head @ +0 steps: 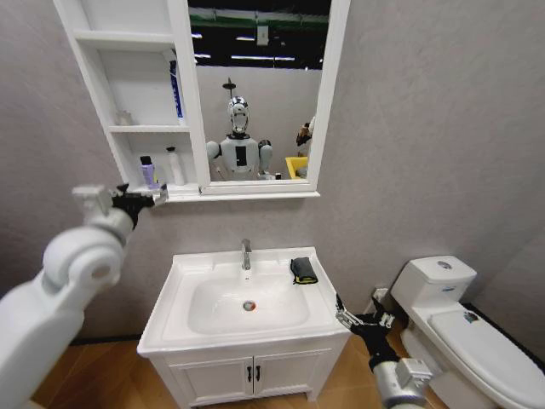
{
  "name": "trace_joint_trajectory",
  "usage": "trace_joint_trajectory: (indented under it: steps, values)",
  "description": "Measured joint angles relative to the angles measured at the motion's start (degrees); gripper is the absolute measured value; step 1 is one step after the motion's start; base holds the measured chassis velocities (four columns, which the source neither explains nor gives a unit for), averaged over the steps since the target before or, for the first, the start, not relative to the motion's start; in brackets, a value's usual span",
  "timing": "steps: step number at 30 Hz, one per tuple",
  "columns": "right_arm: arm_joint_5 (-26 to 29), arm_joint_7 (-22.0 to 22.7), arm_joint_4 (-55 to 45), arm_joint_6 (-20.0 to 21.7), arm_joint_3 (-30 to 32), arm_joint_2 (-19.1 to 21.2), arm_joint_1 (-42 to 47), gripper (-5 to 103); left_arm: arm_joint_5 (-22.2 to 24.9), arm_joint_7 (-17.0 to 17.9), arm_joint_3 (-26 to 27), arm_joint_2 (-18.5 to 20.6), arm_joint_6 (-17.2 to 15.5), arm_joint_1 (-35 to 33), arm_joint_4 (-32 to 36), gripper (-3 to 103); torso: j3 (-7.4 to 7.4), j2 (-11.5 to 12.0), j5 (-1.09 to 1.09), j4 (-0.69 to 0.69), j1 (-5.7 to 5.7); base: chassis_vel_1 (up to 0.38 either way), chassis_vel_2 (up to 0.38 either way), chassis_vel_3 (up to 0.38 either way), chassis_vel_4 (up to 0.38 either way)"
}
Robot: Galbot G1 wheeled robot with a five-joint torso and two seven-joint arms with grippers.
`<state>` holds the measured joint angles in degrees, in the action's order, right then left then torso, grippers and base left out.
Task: Move facial cleanser and shampoo from washbasin to cabinet, then wipe washbasin with towel.
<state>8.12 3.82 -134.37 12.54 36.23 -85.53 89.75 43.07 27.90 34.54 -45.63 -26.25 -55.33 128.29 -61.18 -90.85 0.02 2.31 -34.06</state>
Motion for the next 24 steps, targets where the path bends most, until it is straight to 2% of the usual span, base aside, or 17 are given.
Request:
trace_joint_trajectory:
  steps: [1,2,3,4,6,7,10,11,14,17,19,21,24]
  values:
    - [0.1,0.0,-0.1,0.2,0.0,0.0,0.0,100,-3.8,-2.3,2.3,-2.3,1.7,-4.0,0.3,100,0.0,0.0,0.0,0.0,0.0,0.0,0.0,0.0,0.0]
    - [0.1,0.0,-0.1,0.5,0.1,0.2,0.2,100,-12.0,-7.9,7.5,-9.0,5.7,-13.8,0.7,100,0.0,0.0,-0.08,-0.01,0.0,0.0,0.0,0.0,0.0]
    - [0.1,-0.1,-0.1,0.6,0.1,0.3,0.5,100,-15.9,-11.3,10.7,-13.5,8.3,-20.3,0.9,100,0.0,0.0,-0.03,-0.05,0.0,0.0,0.0,0.0,0.0]
    - [0.1,-0.1,-0.1,0.6,0.1,0.3,0.5,100,-15.9,-11.3,10.7,-13.5,8.3,-20.3,0.9,100,0.0,0.0,-0.03,-0.05,0.0,0.0,0.0,0.0,0.0]
    - [0.1,-0.4,0.6,0.6,0.2,0.5,1.0,100,-19.9,-17.6,14.7,-20.9,12.1,-29.5,1.7,100,0.0,0.0,-0.02,-0.06,0.01,0.0,0.0,0.0,0.0]
    - [0.1,-0.4,0.6,0.6,0.2,0.5,1.0,100,-19.9,-17.6,14.7,-20.9,12.1,-29.5,1.7,100,0.0,0.0,-0.02,-0.06,0.01,0.0,0.0,0.0,0.0]
    - [-0.7,-0.8,2.0,-0.2,0.5,0.9,0.9,100,-22.2,-23.6,18.0,-28.3,15.9,-35.8,2.8,100,0.0,0.0,0.01,-0.01,0.01,0.0,0.0,0.0,0.0]
    - [-0.7,-0.8,2.0,-0.2,0.5,0.9,0.9,100,-22.2,-23.6,18.0,-28.3,15.9,-35.8,2.8,100,0.0,0.0,0.01,-0.01,0.01,0.0,0.0,0.0,0.0]
    - [-1.0,-0.6,2.9,-0.3,0.5,1.4,0.3,100,-22.0,-25.1,20.0,-32.6,16.9,-38.4,4.0,100,-0.01,0.0,0.01,0.0,-0.01,0.0,0.0,0.0,0.0]
    - [-1.0,0.0,3.6,0.6,0.2,1.9,-0.9,100,-22.4,-25.4,20.3,-33.9,17.3,-39.0,4.2,100,-0.01,0.0,0.01,0.0,-0.01,0.0,0.0,0.0,0.0]
    - [-1.0,0.3,4.0,1.5,0.2,2.4,-2.1,100,-22.7,-25.4,20.3,-34.2,17.5,-39.0,4.2,100,-0.01,0.0,-0.01,-0.01,-0.01,0.0,0.0,0.0,0.0]
    - [0.0,1.6,5.0,4.9,0.2,3.7,-4.9,100,-23.5,-25.3,19.8,-33.8,17.6,-38.2,3.6,100,-0.01,0.0,-0.01,-0.05,-0.01,0.0,0.0,0.0,0.0]
    - [0.7,2.5,5.5,5.9,0.4,4.3,-6.0,100,-23.8,-25.2,19.0,-33.0,17.6,-37.0,3.1,100,-0.02,0.0,-0.01,-0.05,-0.01,0.0,0.0,0.0,0.0]
